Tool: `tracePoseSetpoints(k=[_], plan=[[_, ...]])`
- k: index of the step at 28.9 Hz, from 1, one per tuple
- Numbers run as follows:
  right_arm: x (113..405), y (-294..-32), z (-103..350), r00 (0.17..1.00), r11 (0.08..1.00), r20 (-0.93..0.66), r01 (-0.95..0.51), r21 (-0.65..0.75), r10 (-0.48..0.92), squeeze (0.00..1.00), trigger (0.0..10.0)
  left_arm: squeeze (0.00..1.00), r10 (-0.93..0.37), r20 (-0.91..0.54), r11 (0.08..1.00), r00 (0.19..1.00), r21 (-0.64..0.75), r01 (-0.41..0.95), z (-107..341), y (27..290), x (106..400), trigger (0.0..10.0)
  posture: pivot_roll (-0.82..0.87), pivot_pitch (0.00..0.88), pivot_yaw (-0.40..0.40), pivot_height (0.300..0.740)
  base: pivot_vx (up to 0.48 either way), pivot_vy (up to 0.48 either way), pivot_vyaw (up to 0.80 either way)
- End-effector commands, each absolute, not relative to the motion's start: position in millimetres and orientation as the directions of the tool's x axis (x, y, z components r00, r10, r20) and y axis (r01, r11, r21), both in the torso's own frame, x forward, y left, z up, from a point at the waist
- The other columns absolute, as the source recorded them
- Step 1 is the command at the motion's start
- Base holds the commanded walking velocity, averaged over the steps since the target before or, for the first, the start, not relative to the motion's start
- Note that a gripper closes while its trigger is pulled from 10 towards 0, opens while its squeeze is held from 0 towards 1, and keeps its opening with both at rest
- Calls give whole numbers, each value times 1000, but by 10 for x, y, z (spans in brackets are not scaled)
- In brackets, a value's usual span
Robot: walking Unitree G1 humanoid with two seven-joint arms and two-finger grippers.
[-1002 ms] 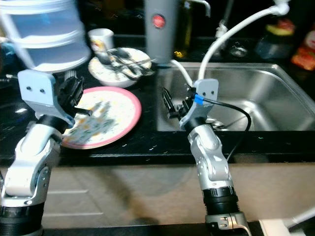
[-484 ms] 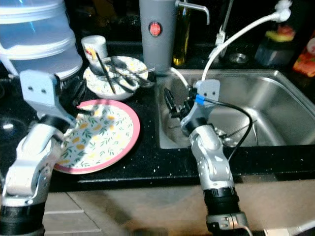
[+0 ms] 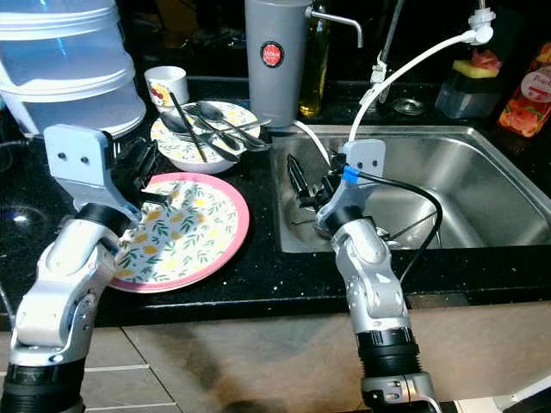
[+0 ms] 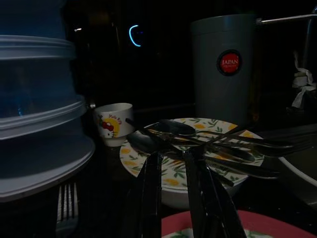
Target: Kitchen organization
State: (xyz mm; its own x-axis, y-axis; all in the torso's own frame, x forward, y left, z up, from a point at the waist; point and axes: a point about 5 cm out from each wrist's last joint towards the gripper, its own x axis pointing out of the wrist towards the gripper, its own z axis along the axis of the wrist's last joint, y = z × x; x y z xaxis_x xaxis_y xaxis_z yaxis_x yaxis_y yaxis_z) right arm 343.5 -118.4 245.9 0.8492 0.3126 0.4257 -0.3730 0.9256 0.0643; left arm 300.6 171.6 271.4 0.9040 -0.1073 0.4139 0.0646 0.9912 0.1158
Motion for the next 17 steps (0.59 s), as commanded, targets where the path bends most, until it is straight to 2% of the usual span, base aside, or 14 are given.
tracePoseSetpoints(k=[1,8,12,14,17], plan=[[3428,-1196,2453,851,924,420,-375,67,315,0,10000,0,-98,415,993,904,101,62,2729,1717,2993,10000,12,119,-33,740,0,0,0],[3428,-1190,2459,850,923,419,-379,66,320,0,10000,0,-84,410,995,908,91,51,2738,1729,2993,10000,11,120,-32,740,0,0,0],[3428,-1187,2459,849,922,417,-382,62,323,0,10000,0,-83,406,995,910,90,51,2742,1727,2992,10000,12,120,-33,740,0,-480,0],[3429,-1186,2461,849,922,417,-382,60,325,0,10000,0,-55,403,998,913,33,45,2741,1750,2999,10000,12,120,-33,740,0,0,0],[3430,-1181,2467,848,922,417,-384,57,328,0,10000,0,-50,396,999,917,37,39,2732,1767,3003,10000,12,120,-33,740,0,0,0]])
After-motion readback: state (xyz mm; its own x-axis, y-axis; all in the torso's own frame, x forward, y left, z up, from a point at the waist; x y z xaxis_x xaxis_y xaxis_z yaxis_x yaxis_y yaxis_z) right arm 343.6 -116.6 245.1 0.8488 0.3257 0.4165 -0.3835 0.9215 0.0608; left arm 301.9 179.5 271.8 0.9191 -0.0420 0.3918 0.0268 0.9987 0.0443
